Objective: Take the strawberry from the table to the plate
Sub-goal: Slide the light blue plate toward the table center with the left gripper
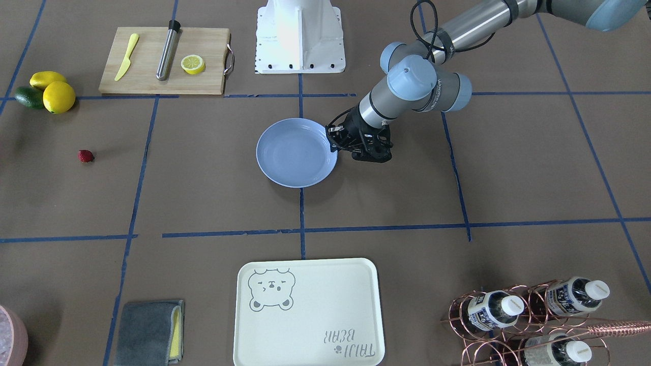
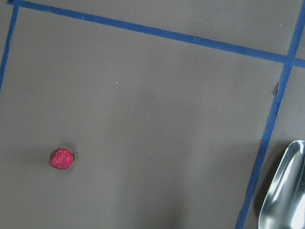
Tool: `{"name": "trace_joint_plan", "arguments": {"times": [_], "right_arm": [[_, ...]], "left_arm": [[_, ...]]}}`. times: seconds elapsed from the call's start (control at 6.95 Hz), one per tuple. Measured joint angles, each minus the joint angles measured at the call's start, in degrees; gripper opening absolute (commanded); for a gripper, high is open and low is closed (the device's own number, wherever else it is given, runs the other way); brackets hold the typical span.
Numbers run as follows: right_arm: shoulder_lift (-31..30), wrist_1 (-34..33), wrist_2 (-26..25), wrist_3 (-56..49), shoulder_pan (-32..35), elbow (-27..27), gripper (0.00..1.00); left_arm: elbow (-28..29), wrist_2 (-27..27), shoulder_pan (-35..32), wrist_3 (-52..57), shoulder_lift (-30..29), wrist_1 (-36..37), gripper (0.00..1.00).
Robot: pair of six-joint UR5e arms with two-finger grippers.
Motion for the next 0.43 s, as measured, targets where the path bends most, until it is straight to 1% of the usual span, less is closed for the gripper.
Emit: {"name": "trace_joint_plan", "arguments": {"times": [0.14,0.29,0.43], "right_arm": [[0.0,0.0,0.0,0.0,0.0,0.0,1.0],[0.0,0.0,0.0,0.0,0.0,0.0,1.0],[0.0,0.0,0.0,0.0,-0.2,0.0,1.0]], "left_arm": [[0.1,0.2,0.1,0.0,0.0,0.0,0.55],[0.1,0.4,0.2,0.1,0.0,0.0,0.92],[0.1,1.3,0.2,0.1,0.1,0.0,0.92]]}}
